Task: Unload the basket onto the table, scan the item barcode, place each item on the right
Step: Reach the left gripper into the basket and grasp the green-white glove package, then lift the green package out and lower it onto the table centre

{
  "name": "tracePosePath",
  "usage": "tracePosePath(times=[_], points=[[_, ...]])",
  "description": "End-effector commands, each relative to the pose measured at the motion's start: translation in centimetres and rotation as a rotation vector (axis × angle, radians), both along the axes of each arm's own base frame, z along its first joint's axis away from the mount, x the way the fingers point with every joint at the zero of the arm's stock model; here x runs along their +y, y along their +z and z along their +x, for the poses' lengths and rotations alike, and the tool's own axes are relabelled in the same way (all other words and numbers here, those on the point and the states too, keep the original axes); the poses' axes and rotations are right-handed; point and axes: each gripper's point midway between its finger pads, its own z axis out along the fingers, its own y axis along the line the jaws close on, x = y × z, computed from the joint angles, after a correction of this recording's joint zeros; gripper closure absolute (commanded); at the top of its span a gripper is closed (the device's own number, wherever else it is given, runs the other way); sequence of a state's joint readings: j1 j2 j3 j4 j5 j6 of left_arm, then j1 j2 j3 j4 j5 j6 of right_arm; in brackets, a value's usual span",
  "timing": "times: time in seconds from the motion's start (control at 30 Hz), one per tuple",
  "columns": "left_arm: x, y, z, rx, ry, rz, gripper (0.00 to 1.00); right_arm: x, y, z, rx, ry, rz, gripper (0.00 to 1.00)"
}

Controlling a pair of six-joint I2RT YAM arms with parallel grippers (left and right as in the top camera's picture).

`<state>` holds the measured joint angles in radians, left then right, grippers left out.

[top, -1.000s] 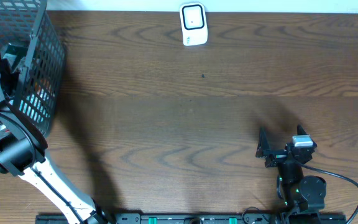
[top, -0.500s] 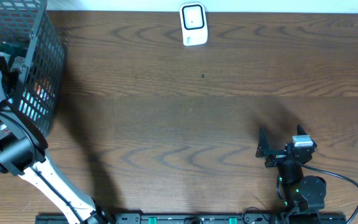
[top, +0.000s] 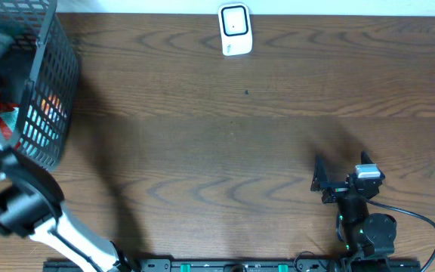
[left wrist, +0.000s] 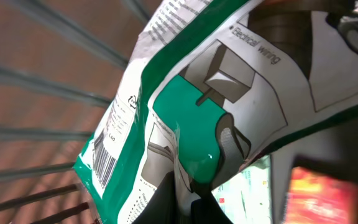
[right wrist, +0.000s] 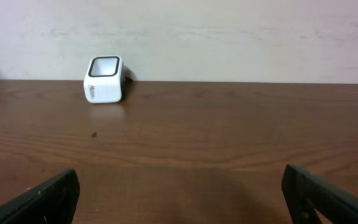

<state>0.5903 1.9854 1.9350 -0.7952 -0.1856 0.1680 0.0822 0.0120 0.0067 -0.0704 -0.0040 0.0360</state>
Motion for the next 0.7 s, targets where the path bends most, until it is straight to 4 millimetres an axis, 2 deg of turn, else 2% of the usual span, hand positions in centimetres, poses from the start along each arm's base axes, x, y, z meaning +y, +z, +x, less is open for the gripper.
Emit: tracePosePath(times=[0.0, 0.13, 0.27, 0.4, 0.5, 0.53, 0.57, 0.63, 0.67], points=[[-1.0, 5.3, 0.0, -0.108, 0.005, 0.063, 0.93, -0.2, 0.0, 0.0, -0.001, -0.007, -0.015, 0.01], [-1.9, 9.2, -0.8, -0.180, 0.017, 0.113, 0.93, -0.2, 0.0, 0.0, -0.001, -0.007, -0.015, 0.01], [-3.9, 14.4, -2.1, -0.284, 0.051, 0.186, 0.93, -0.2, 0.0, 0.0, -0.001, -0.007, -0.015, 0.01], [-8.3, 20.2, -3.1, -0.426, 0.000, 0.226, 0.93, -0.2, 0.0, 0.0, -0.001, -0.007, -0.015, 0.01], [-13.0, 24.5, -4.8, -0.539, -0.042, 0.249, 0.93, -0.2, 0.0, 0.0, -0.001, -0.007, -0.015, 0.01], [-14.5, 25.2, -5.1, -0.561, -0.064, 0.238, 0.93, -0.2, 0.0, 0.0, -0.001, -0.007, -0.015, 0.01], [-16.9, 25.8, -5.9, -0.587, -0.091, 0.207, 0.93, -0.2, 0.0, 0.0, -0.001, -0.007, -0.015, 0.01], [-19.8, 25.7, -6.6, -0.596, -0.132, 0.149, 0.93, -0.2, 0.0, 0.0, -0.001, -0.007, -0.015, 0.01], [-22.1, 25.0, -7.2, -0.589, -0.159, 0.084, 0.93, -0.2, 0.0, 0.0, -0.001, -0.007, -0.015, 0.01]])
